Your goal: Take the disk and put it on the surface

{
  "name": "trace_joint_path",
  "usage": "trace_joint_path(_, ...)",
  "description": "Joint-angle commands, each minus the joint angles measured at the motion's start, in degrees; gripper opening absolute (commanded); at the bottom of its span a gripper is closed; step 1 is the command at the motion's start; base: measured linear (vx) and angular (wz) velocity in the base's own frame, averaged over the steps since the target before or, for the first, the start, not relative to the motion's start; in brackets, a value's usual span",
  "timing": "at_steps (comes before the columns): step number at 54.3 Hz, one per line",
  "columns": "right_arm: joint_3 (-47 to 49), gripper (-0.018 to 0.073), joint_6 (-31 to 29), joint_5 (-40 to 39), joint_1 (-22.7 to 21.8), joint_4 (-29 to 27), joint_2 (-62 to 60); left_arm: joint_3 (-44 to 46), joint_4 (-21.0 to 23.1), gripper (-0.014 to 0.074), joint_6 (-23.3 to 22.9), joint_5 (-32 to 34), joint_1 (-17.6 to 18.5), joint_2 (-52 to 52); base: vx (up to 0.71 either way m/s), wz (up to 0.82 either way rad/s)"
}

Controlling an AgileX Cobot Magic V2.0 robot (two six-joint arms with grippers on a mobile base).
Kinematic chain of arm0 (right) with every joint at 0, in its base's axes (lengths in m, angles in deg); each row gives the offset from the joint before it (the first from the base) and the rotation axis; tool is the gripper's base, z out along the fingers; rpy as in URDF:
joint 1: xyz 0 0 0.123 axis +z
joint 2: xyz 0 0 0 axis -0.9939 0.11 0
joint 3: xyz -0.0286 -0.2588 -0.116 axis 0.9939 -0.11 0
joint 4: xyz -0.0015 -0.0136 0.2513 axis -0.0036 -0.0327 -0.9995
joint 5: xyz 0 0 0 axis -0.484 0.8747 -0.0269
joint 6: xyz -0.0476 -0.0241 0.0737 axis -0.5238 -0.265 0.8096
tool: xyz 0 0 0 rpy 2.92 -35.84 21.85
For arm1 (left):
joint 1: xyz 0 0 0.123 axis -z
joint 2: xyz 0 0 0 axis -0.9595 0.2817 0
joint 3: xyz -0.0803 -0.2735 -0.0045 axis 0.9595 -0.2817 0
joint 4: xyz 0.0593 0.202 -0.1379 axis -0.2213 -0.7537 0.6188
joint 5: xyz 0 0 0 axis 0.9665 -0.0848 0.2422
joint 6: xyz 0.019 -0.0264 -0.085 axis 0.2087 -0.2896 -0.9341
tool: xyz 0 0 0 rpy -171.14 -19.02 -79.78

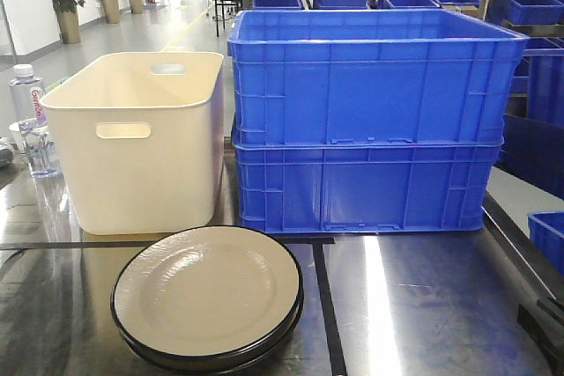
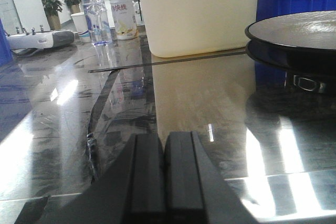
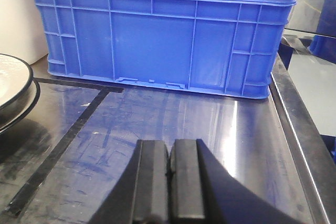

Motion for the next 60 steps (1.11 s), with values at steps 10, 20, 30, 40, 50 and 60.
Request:
trace_joint_path(10,2.0,-0.0006,-0.6,-4.9,0.1,0.1,-0.2,-1.4,0.0,0.0001,-0.1,4.4,0.4,-0.8,0.0,0.0)
trace_joint_path(20,2.0,-0.0006,-0.6,-4.9,0.1,0.1,-0.2,-1.4,0.0,0.0001,-0.1,4.4,0.4,-0.8,0.0,0.0)
trace_joint_path(30,1.8,-0.0006,-0.6,-4.3,0.0,0.1,-0.6,-1.4,0.0,0.0001,-0.1,4.4,0.4,-0.8,0.0,0.0)
trace_joint_path(40,0.3,-0.0006,0.8,8.7,-1.8,0.9,-10.3,-1.4,0.0,0.0001,-0.1,4.4,0.4,-0.8,0.0,0.0)
trace_joint_path(50,-11.7,-0.0006,5.5,10.2,-10.5,2.1,-27.8,-1.4,0.0,0.0001,-0.1,4.4,0.4,-0.8,0.0,0.0)
trace_joint_path(60,-23.1,-0.0006,7.2,10.7,-14.8,2.5,-44.9,-1.4,0.0,0.0001,-0.1,4.4,0.4,-0.8,0.0,0.0)
